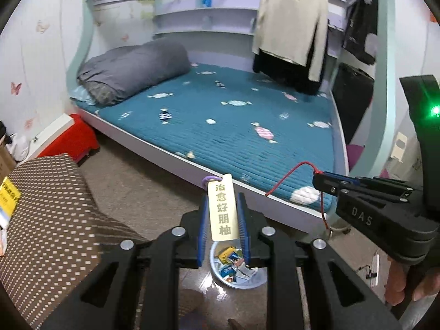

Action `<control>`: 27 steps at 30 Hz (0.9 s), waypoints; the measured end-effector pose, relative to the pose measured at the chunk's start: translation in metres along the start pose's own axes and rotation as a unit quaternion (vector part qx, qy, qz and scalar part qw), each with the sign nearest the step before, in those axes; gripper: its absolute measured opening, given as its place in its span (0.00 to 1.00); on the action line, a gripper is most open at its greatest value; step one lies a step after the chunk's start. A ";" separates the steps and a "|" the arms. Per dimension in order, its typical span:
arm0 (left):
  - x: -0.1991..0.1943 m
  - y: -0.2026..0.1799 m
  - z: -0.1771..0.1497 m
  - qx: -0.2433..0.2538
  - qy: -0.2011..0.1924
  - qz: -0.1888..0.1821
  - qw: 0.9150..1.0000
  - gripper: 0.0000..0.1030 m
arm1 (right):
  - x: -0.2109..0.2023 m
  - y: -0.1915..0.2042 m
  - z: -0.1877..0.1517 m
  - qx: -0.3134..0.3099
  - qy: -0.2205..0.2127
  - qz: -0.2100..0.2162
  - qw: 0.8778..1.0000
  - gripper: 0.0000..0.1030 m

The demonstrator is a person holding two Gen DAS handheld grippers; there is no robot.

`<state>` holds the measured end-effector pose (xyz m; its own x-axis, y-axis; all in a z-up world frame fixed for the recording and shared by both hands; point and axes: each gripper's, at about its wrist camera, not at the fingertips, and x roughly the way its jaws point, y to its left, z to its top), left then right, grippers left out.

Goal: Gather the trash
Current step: 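Carry the tag and red string in both grippers over the bucket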

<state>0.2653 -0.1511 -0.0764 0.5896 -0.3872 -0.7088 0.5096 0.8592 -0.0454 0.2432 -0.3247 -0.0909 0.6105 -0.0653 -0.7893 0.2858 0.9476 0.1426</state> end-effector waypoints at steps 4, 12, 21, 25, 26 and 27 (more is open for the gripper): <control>0.018 -0.020 -0.002 0.014 0.019 -0.012 1.000 0.19 | 0.007 -0.023 -0.011 0.019 0.012 -0.011 1.000 0.08; 0.050 -0.054 -0.006 0.044 0.052 -0.029 0.997 0.20 | 0.021 -0.071 -0.032 0.071 0.042 -0.033 0.996 0.08; 0.062 -0.063 -0.014 0.057 0.072 -0.029 0.995 0.47 | 0.026 -0.073 -0.038 0.076 0.052 -0.033 0.995 0.08; 0.059 -0.047 -0.016 0.043 0.074 -0.016 0.996 0.47 | 0.032 -0.058 -0.035 0.056 0.057 -0.024 0.997 0.08; 0.058 -0.041 -0.016 0.039 0.075 -0.011 0.996 0.47 | 0.033 -0.053 -0.033 0.050 0.057 -0.021 0.997 0.08; 0.057 -0.036 -0.017 0.035 0.076 -0.007 0.996 0.47 | 0.033 -0.050 -0.032 0.047 0.054 -0.018 0.997 0.08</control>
<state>0.2696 -0.1987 -0.1270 0.4836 -0.3392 -0.8069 0.5625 0.8267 -0.0105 0.2259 -0.3643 -0.1432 0.5176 -0.0599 -0.8535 0.3764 0.9118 0.1643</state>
